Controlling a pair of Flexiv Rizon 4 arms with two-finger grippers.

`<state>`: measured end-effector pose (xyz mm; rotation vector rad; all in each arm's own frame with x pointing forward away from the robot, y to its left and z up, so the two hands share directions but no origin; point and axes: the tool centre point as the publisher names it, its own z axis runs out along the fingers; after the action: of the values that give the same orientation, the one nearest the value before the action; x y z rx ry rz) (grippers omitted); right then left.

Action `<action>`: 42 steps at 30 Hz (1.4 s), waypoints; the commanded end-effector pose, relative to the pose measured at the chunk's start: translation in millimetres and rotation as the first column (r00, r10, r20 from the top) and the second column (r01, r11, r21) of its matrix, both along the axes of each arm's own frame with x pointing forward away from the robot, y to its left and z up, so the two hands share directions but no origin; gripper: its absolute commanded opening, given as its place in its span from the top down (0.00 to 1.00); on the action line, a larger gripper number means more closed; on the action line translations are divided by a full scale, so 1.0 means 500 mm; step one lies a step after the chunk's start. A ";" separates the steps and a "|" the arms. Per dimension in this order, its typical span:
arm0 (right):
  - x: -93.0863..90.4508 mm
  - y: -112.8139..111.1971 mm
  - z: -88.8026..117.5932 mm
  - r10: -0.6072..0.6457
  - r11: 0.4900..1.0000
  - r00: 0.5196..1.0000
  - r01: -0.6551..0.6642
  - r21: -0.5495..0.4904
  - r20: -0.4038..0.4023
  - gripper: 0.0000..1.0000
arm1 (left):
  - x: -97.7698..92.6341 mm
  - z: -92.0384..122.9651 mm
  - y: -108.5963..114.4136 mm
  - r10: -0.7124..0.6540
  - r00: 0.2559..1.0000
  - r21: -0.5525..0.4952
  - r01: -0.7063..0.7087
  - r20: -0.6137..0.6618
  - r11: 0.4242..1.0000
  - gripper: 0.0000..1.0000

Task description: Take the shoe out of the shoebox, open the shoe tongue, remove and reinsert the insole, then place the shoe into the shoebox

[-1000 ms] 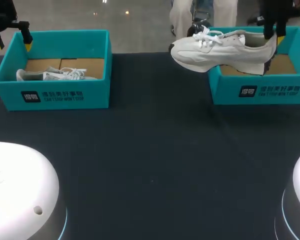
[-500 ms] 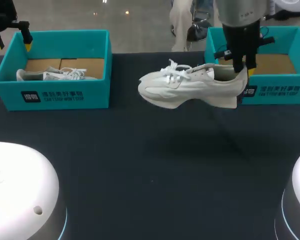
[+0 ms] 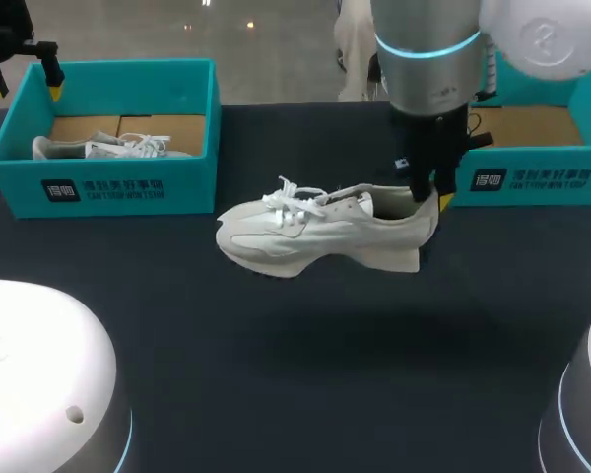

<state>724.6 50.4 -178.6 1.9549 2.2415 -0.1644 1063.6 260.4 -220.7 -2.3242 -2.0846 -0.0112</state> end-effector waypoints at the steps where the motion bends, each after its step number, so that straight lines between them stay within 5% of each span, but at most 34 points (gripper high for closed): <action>1: 0.014 0.017 -0.026 -0.014 1.000 0.999 0.014 0.000 -0.032 1.00 | 0.000 0.000 0.001 -0.001 1.000 0.000 0.001 0.000 1.000 0.00; 22: 0.028 0.021 -0.034 0.016 1.000 1.000 -0.017 -0.027 -0.011 1.00 | 0.000 0.000 0.001 -0.001 1.000 0.000 0.001 0.000 1.000 0.00; 42: 0.027 0.012 -0.260 0.098 0.994 0.995 -0.100 -0.048 -0.036 1.00 | 0.000 0.000 0.001 -0.001 1.000 0.000 0.001 0.000 1.000 0.00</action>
<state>734.0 52.4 -289.1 1.8213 2.3261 -0.2269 1063.6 260.5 -220.7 -2.3241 -2.0846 -0.0110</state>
